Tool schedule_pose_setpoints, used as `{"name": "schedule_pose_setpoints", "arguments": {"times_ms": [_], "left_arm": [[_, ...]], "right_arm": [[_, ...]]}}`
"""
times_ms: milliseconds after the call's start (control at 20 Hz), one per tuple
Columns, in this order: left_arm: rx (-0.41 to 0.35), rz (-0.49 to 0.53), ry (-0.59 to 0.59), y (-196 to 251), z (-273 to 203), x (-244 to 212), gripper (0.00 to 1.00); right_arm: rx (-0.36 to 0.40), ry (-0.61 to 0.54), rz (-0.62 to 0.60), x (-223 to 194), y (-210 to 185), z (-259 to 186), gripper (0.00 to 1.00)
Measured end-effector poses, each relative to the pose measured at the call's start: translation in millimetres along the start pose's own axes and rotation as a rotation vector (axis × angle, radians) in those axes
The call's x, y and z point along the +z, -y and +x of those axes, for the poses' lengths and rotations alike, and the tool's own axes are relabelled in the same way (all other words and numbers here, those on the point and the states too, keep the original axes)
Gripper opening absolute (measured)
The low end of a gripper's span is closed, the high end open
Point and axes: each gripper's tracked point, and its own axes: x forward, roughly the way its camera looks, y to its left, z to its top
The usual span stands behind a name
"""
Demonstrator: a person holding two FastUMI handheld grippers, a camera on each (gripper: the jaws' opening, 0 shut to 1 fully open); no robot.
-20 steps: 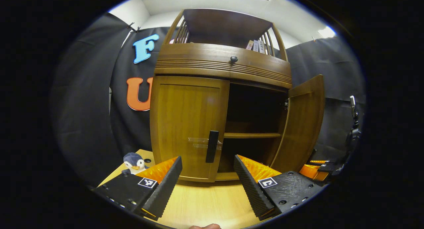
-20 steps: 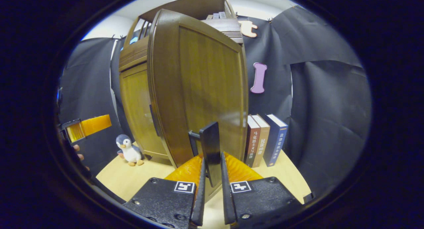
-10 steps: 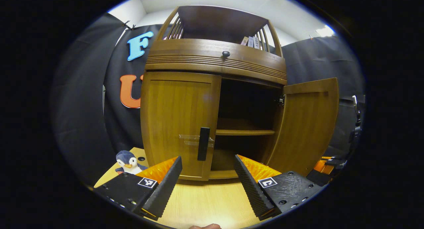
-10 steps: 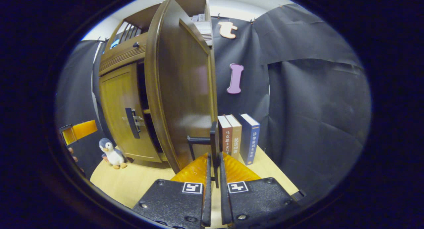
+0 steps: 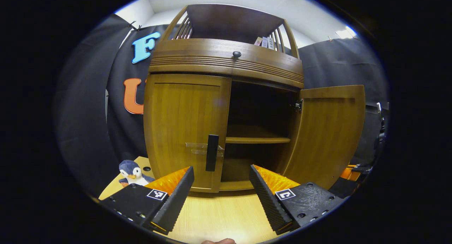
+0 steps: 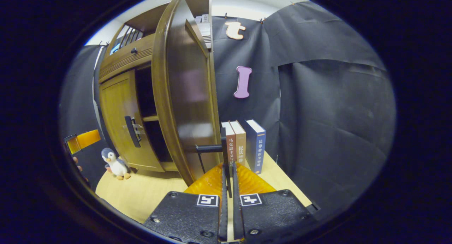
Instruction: Open the right door of the double-door shoe cabinet with the right hand, and open the left door with the left hand.
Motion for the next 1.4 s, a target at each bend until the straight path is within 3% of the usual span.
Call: {"name": "schedule_pose_setpoints", "arguments": {"times_ms": [250, 500, 700, 750, 800, 1100, 1150, 1200, 1300, 1400], "left_arm": [[0.013, -0.002, -0.014, -11, 14, -3, 0.95], [0.014, -0.004, -0.025, -16, 37, -4, 0.95], [0.017, 0.004, -0.035, -21, 62, -8, 0.95], [0.019, 0.005, -0.042, -21, 69, -10, 1.00], [0.024, 0.007, -0.044, -23, 77, -12, 0.95], [0.037, -0.003, -0.073, -32, 123, -27, 0.94], [0.039, -0.004, -0.078, -33, 130, -31, 0.94], [0.041, -0.006, -0.085, -34, 137, -33, 0.94], [0.037, -0.015, -0.094, -35, 151, -38, 0.94], [0.044, -0.017, -0.096, -37, 162, -42, 0.92]], "right_arm": [[0.012, -0.018, 0.000, 2, 14, -4, 0.10], [-0.051, 0.010, 0.003, 9, 43, -14, 0.10], [-0.053, 0.040, 0.001, 15, 44, -27, 0.10], [-0.060, 0.050, -0.009, 16, 45, -29, 0.10], [-0.076, 0.061, -0.022, 18, 48, -31, 0.10], [-0.165, 0.111, -0.023, 32, 68, -50, 0.10], [-0.183, 0.115, -0.012, 32, 72, -54, 0.04], [-0.198, 0.119, -0.002, 32, 76, -57, 0.10], [-0.226, 0.126, 0.013, 32, 83, -61, 0.07], [-0.243, 0.130, 0.023, 31, 85, -64, 0.14]]}}
